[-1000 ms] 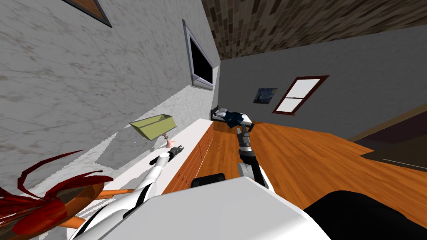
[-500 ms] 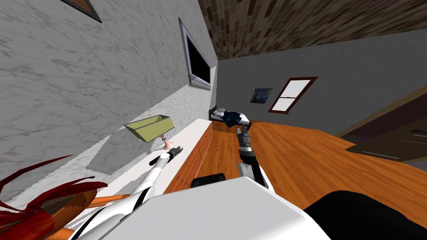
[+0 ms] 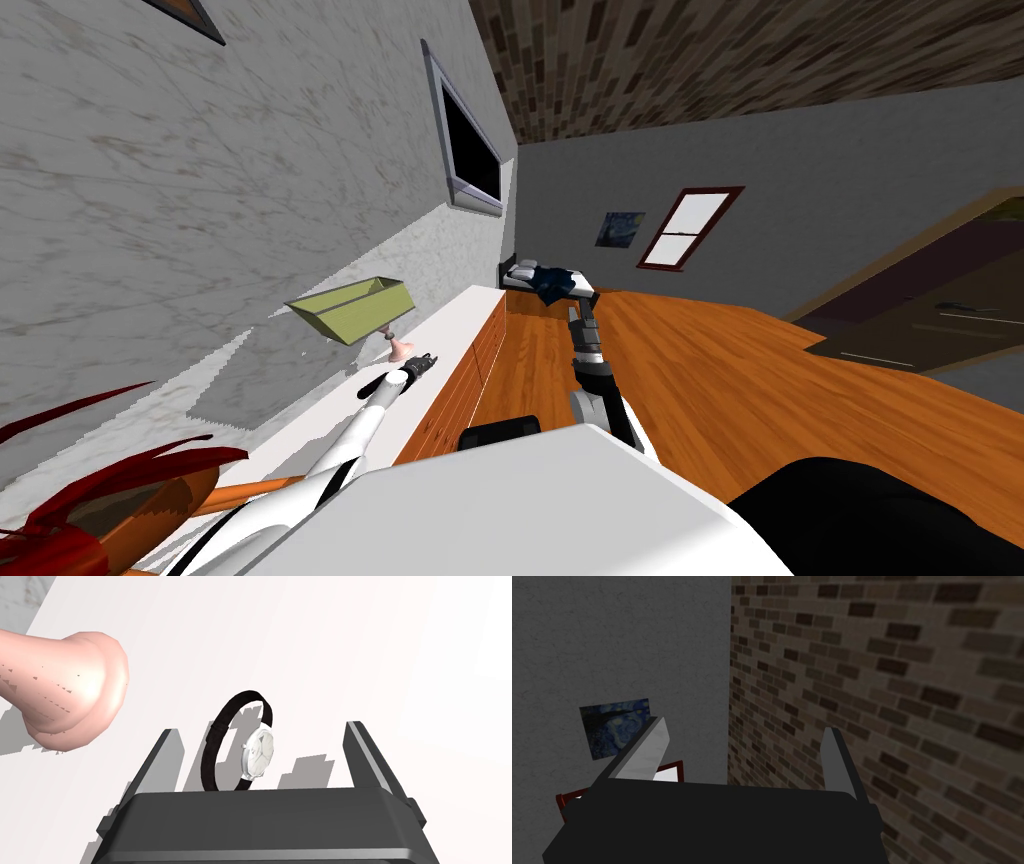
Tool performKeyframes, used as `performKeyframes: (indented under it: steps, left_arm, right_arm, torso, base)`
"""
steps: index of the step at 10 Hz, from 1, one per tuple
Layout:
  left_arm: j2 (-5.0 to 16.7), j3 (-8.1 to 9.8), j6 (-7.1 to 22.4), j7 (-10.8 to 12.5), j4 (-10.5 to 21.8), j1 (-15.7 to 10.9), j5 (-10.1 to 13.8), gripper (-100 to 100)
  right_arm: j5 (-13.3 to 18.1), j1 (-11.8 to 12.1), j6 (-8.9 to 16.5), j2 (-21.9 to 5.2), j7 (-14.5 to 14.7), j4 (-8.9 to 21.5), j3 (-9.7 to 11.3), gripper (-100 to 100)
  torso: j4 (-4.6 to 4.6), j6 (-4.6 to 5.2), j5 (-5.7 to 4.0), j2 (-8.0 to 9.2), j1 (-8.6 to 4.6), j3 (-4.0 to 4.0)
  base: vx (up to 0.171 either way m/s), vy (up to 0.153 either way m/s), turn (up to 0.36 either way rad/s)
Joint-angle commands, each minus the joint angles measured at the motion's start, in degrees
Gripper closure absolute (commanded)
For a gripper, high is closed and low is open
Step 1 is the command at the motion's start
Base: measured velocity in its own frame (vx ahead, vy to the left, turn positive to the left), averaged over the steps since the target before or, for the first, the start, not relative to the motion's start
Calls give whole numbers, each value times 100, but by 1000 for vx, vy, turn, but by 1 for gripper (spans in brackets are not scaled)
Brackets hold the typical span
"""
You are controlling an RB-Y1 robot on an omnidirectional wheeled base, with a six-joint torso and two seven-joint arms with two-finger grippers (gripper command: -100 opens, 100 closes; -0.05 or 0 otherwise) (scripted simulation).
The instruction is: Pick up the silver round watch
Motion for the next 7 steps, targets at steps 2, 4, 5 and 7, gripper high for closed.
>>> performKeyframes:
  steps: [2,4,5,7]
  left_arm:
    - [44,-206,-150,389,-93,102,-115,-100]
    - [75,-345,-245,625,-149,168,-180,-100]
    - [107,-484,-341,834,-205,233,-245,-100]
    - [138,-623,-436,1056,-261,299,-310,-100]
  right_arm:
    - [0,0,0,0,0,0,0,0]
    - [0,0,0,0,0,0,0,0]
    - [0,0,0,0,0,0,0,0]
    - [0,0,0,0,0,0,0,0]
  torso:
    - [0,0,1,-2,4,-1]
    - [-1,0,0,-3,-1,-2]
    - [0,-1,0,-2,-3,-1]
    - [0,-1,0,1,-1,0]
  base:
    - [-3,25,-84]
    - [-1,15,-50]
    - [0,23,-83]
    - [-16,17,-58]
